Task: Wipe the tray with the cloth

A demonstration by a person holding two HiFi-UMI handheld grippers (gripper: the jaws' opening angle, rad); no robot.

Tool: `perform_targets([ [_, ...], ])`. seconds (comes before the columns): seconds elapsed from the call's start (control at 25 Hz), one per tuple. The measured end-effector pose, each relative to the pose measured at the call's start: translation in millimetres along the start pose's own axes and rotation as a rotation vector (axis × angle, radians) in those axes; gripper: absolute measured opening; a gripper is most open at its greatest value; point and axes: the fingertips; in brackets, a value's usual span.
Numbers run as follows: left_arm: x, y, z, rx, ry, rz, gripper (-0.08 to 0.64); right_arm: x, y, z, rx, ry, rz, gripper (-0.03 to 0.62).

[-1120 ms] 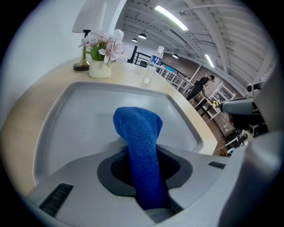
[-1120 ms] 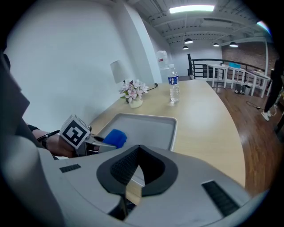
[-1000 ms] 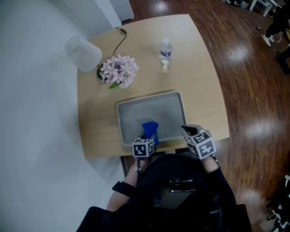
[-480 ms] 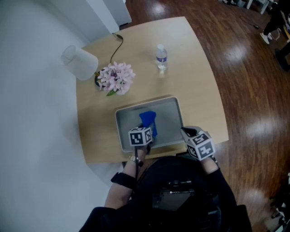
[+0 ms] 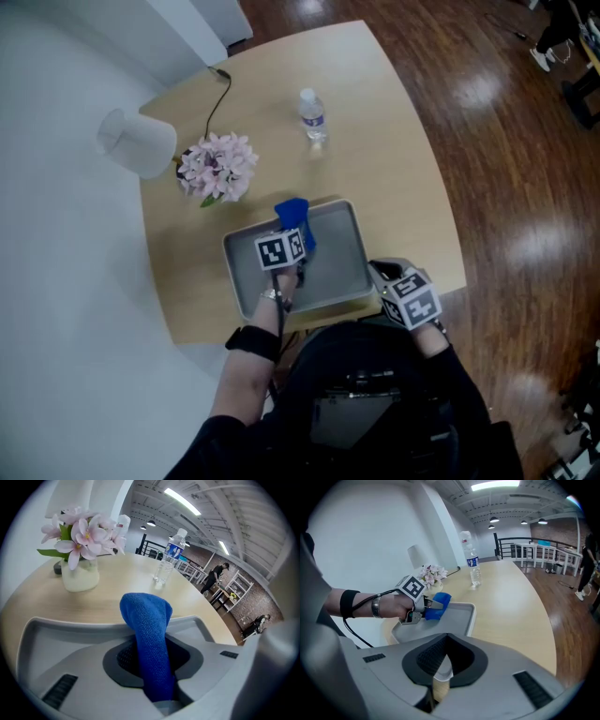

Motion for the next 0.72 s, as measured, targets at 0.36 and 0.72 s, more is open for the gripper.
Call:
perform_targets([
  [0.36, -8, -2, 4, 0.006, 0.004, -0.005, 0.117, -4, 11, 2, 0.022, 0.003, 0.016, 0.005],
  [0.72, -82, -32, 55, -0.06, 0.052, -0.014, 0.117, -10, 21, 14, -0.01, -0.022, 0.015, 0.005],
])
Point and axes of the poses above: the fingertips, and each gripper's own axes: z backward along the fingers, y to its left, x out of its top, and after that the axes turned 6 degrees about -y, right-handed
